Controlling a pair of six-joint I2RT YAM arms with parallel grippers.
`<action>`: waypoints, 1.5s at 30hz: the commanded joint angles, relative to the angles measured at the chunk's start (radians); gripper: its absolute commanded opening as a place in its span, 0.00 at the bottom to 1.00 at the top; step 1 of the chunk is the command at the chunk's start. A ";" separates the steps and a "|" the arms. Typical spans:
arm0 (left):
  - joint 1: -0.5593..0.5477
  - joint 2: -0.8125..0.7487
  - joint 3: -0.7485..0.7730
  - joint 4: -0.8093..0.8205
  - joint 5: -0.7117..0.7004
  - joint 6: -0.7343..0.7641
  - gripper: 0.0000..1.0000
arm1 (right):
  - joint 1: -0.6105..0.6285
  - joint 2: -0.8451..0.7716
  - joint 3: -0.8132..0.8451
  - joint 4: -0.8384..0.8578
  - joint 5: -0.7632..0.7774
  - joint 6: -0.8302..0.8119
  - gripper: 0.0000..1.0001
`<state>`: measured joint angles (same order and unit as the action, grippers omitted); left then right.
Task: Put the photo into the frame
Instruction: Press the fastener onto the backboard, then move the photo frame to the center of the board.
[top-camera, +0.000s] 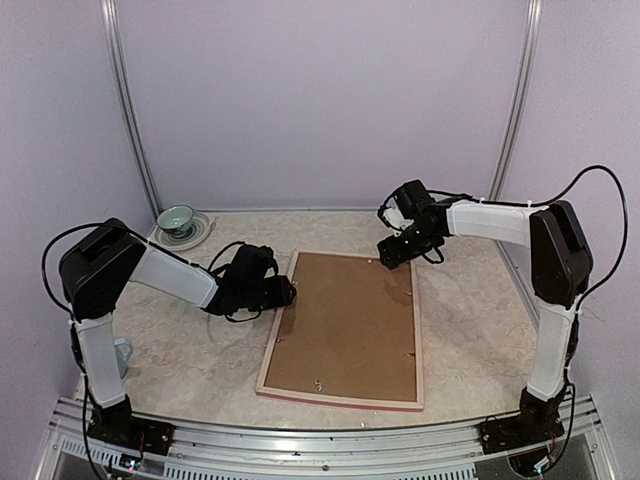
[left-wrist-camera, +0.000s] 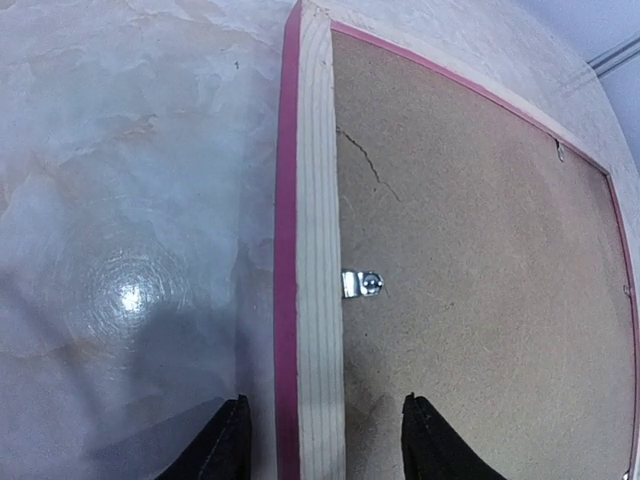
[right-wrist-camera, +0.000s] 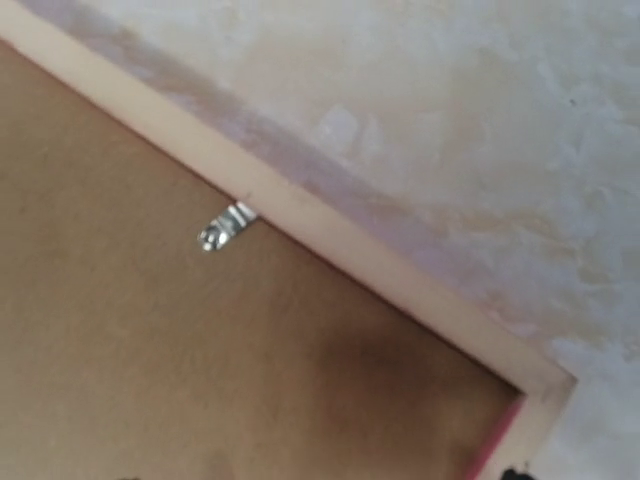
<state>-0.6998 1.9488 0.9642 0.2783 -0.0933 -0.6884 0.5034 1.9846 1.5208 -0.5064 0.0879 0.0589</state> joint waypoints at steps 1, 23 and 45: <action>-0.005 -0.048 -0.026 -0.160 -0.016 0.008 0.58 | -0.003 -0.050 -0.050 0.021 0.019 0.023 0.79; -0.156 -0.447 -0.228 -0.534 0.026 0.056 0.58 | -0.172 0.186 0.243 -0.019 -0.086 0.065 0.82; -0.251 -0.312 -0.167 -0.532 0.038 0.050 0.27 | -0.172 0.114 0.200 0.020 -0.139 0.068 0.82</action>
<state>-0.9443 1.5986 0.7788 -0.2642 -0.0452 -0.6426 0.3370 2.1822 1.7405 -0.5049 -0.0315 0.1219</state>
